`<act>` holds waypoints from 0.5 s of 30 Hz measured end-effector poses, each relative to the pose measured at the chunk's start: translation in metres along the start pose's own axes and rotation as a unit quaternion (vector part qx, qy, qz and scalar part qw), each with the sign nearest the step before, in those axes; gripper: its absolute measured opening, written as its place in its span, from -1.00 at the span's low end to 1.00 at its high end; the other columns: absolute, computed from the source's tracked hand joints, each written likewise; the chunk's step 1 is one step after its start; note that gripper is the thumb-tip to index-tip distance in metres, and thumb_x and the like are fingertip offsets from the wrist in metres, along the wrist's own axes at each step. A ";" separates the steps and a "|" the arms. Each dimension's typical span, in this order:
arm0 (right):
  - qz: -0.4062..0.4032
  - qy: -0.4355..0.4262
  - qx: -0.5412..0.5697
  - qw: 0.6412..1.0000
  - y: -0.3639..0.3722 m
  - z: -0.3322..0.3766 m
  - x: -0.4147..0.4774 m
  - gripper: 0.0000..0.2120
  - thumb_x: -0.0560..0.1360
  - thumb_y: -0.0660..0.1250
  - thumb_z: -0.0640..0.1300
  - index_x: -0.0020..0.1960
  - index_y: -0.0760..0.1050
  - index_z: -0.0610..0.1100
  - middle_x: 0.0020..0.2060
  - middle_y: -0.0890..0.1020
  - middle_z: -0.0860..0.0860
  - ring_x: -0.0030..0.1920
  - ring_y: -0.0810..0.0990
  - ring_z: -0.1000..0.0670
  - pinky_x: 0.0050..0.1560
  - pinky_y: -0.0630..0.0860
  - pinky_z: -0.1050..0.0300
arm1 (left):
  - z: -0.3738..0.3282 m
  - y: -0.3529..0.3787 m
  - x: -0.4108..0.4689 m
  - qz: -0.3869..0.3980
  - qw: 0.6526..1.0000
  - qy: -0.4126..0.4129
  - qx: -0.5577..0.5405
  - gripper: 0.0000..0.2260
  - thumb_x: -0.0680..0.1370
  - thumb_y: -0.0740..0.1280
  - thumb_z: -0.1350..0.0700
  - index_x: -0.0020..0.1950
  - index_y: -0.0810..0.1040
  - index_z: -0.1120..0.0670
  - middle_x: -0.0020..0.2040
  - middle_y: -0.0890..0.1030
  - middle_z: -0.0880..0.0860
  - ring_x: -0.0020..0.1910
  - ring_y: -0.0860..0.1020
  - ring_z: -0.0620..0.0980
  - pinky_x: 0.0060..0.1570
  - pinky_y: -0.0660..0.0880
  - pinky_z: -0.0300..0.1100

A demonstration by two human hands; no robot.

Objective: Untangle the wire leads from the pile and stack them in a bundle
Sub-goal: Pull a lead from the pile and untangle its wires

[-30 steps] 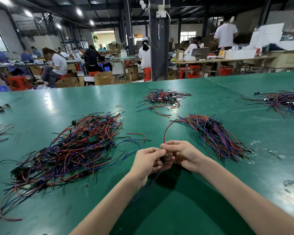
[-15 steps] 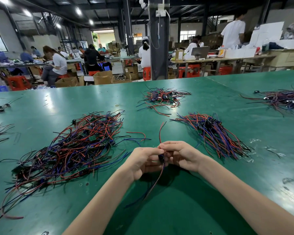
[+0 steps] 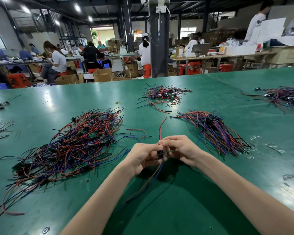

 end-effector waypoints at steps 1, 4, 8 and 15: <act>-0.013 -0.015 -0.015 1.000 0.000 0.000 0.000 -0.93 0.42 0.40 -0.30 -0.23 0.62 -0.23 -0.40 0.60 -0.06 -0.39 0.43 0.04 -0.36 0.45 0.23 | 0.000 0.000 0.001 -0.005 1.000 0.005 0.008 -0.75 0.50 0.33 0.29 -0.37 0.61 0.14 -0.50 0.56 0.02 -0.49 0.60 -0.07 -0.50 0.50 -0.31; -0.044 -0.101 -0.076 0.991 0.001 0.001 0.001 -0.95 0.40 0.43 -0.31 -0.24 0.64 -0.22 -0.44 0.61 -0.02 -0.44 0.41 0.09 -0.40 0.37 0.31 | 0.000 0.000 0.001 -0.016 0.999 0.019 0.025 -0.86 0.51 0.29 0.30 -0.24 0.54 0.15 -0.42 0.58 0.08 -0.47 0.61 -0.05 -0.50 0.47 -0.32; -0.075 -0.146 -0.096 0.982 0.002 0.001 0.004 -0.95 0.39 0.46 -0.31 -0.24 0.61 -0.22 -0.48 0.60 0.02 -0.49 0.38 0.10 -0.42 0.36 0.32 | 0.001 0.000 0.001 -0.025 0.999 0.032 0.029 -0.89 0.51 0.28 0.30 -0.21 0.52 0.17 -0.27 0.54 0.21 -0.49 0.60 -0.05 -0.50 0.46 -0.33; -0.168 -0.150 -0.099 0.969 -0.011 0.001 0.011 -0.87 0.38 0.48 -0.27 -0.30 0.57 -0.17 -0.50 0.51 0.01 -0.55 0.35 0.10 -0.46 0.34 0.29 | 0.005 0.005 0.000 0.006 0.999 0.030 0.033 -0.84 0.49 0.33 0.30 -0.29 0.49 0.20 -0.40 0.54 0.13 -0.49 0.60 0.00 -0.48 0.49 -0.29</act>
Point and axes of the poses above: each hand's wrist, its own x-axis towards the middle knuckle, its own y-axis out of the palm, z = x × y, the point moved 2 cm from there along x, towards the middle knuckle
